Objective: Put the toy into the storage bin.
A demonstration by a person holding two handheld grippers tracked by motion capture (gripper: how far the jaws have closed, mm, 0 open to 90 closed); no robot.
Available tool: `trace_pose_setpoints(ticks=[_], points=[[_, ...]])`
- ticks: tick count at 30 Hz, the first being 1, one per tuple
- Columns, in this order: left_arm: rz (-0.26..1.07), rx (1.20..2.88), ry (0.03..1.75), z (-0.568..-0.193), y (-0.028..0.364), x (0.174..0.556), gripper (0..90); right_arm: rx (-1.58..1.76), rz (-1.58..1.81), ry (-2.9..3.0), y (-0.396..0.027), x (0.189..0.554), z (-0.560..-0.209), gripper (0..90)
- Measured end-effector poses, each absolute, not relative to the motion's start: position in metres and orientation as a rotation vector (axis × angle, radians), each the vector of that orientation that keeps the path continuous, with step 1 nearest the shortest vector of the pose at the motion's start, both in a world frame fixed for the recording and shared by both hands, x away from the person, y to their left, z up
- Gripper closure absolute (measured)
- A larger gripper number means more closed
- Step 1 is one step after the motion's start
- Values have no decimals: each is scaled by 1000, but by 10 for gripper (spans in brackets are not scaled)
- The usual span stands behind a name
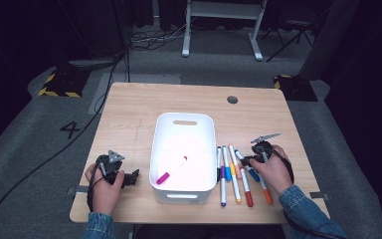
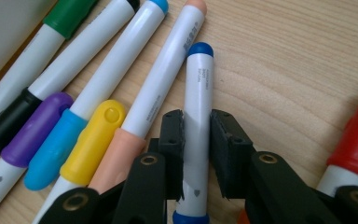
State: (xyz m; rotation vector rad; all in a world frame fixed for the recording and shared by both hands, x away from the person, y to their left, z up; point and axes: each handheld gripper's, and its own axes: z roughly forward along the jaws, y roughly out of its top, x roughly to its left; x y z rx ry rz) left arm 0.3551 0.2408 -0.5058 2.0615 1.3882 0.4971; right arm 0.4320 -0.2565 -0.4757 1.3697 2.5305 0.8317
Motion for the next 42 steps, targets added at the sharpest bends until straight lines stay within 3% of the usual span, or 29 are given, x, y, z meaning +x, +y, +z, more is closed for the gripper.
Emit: trace_pose_setpoints(ticks=[19,42], points=[[497,2062,1388,-506,241,355,1,1418,868,2510,-256,434,-465,769],[489,2062,1389,-506,241,355,0,1280,1131,2501,-252,417,-388,769]])
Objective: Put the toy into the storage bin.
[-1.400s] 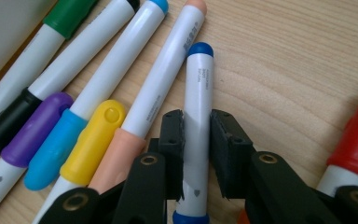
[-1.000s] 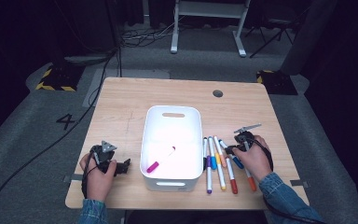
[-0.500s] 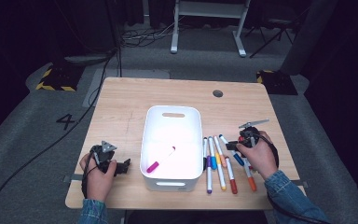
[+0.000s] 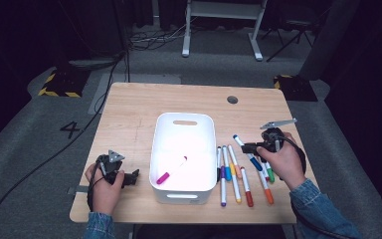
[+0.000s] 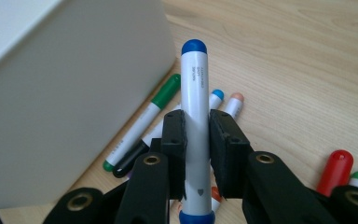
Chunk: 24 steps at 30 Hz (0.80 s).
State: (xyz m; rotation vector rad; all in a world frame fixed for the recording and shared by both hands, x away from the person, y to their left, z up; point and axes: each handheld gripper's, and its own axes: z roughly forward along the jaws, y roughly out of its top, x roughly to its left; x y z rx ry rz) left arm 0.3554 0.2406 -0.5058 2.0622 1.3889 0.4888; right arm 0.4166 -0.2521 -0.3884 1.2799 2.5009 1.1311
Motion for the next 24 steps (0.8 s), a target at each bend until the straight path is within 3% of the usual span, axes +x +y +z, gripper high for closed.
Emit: trace_pose_setpoints(ticks=[24], points=[[489,2065,1388,-506,241,355,1,1035,1225,2629,-203,393,-339,769]])
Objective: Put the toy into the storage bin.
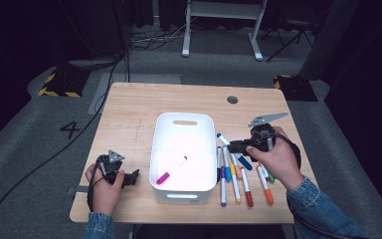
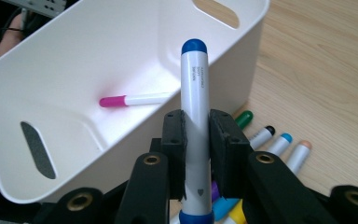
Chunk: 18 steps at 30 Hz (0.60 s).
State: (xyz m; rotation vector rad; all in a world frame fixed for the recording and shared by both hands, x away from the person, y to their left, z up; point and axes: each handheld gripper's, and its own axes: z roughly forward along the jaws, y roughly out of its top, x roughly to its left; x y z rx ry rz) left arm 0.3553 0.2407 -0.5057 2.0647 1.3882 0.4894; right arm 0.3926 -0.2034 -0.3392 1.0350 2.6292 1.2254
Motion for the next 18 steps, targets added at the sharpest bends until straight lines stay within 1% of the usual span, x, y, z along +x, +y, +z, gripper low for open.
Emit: trace_pose_setpoints(ticks=[18], points=[[489,2064,1388,-506,241,355,1,896,1224,2752,-155,382,-327,769]])
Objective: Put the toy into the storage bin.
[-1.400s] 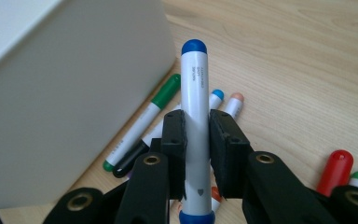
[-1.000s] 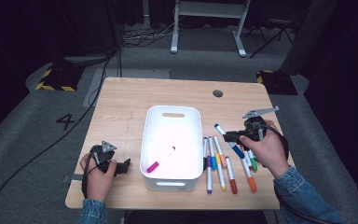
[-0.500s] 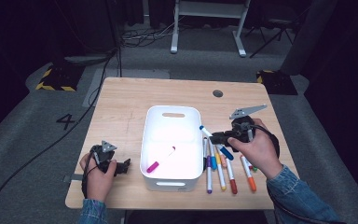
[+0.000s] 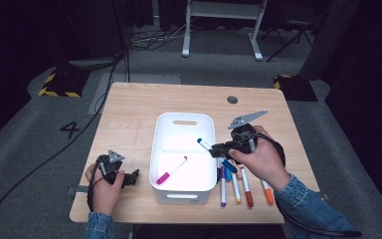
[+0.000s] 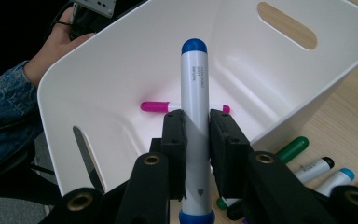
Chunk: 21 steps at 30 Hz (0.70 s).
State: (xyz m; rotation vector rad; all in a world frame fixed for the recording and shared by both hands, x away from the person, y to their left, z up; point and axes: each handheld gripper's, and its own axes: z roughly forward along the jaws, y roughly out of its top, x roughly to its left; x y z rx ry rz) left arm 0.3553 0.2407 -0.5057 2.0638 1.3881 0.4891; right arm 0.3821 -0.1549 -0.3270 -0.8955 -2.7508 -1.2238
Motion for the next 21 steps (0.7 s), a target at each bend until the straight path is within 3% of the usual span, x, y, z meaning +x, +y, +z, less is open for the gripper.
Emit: trace_pose_setpoints(ticks=[21], points=[[491,2056,1384,-506,241,354,1,-752,-1203,-2729,-108,378,-325,770]])
